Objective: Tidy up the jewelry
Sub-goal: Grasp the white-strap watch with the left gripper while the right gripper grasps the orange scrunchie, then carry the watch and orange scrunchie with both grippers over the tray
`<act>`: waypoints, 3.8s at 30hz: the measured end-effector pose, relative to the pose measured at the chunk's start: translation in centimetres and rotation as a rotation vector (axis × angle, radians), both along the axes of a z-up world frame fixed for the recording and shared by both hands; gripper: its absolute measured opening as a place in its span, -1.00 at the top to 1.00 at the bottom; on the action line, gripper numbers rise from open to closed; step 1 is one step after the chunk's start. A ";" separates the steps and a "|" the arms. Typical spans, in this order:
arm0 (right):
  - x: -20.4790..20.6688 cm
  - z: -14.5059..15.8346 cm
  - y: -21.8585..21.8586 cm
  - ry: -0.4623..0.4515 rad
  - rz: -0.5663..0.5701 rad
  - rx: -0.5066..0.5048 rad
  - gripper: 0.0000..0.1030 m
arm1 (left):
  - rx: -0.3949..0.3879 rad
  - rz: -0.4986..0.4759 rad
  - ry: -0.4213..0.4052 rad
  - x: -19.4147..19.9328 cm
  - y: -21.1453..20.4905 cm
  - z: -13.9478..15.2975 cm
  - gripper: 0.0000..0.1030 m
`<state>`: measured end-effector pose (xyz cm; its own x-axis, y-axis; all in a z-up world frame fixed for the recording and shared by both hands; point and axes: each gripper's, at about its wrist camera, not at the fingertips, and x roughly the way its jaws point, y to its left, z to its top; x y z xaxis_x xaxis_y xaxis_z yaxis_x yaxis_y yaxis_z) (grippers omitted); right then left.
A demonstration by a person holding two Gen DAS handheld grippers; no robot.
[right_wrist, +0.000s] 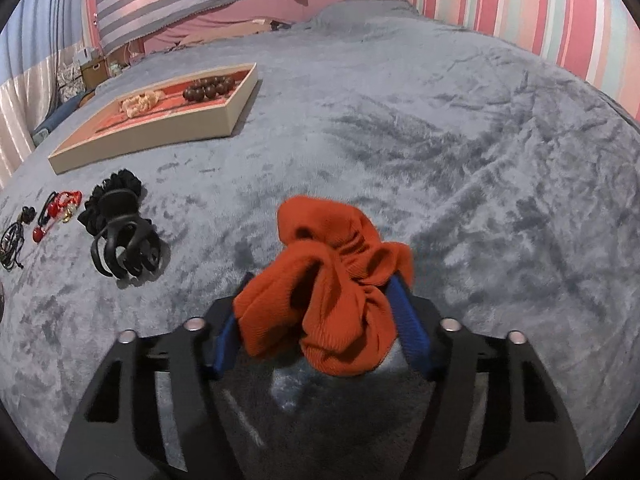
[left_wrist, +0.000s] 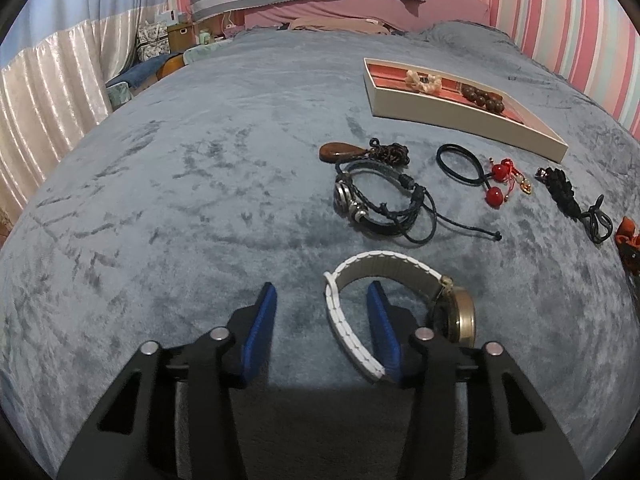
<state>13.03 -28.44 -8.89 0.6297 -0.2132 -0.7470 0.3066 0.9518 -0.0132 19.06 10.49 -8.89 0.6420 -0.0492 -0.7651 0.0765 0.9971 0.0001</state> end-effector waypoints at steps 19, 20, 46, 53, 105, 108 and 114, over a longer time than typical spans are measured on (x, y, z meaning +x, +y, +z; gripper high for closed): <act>0.2 -0.5 -0.1 0.000 0.016 0.023 0.35 | -0.002 -0.033 -0.003 0.1 -0.7 0.1 0.76; 0.1 -0.4 -0.1 -0.001 0.016 0.024 0.36 | -0.005 -0.032 -0.003 0.1 -0.7 0.1 0.77; -0.5 0.8 0.3 -0.057 0.046 0.038 0.59 | 0.009 -0.071 -0.159 -2.8 -2.8 3.9 0.83; -0.2 1.5 0.8 -0.078 0.060 0.031 0.59 | -0.002 -0.083 -0.210 -3.2 -3.2 5.5 0.83; 33.2 3.4 3.5 0.105 0.107 0.090 0.59 | -0.030 -0.035 0.015 36.3 -13.1 3.8 0.83; 34.1 2.8 3.2 0.132 0.092 0.093 0.59 | -0.011 -0.034 0.024 37.0 -13.3 3.6 0.83; 34.8 2.4 3.0 0.156 0.092 0.079 0.56 | 0.022 -0.032 0.066 37.6 -13.2 2.8 0.83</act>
<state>47.85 -25.40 -6.46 0.5192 -0.0964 -0.8492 0.2179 0.9757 0.0225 56.65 -2.76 -6.08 0.5882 -0.0512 -0.8071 0.1085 0.9940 0.0160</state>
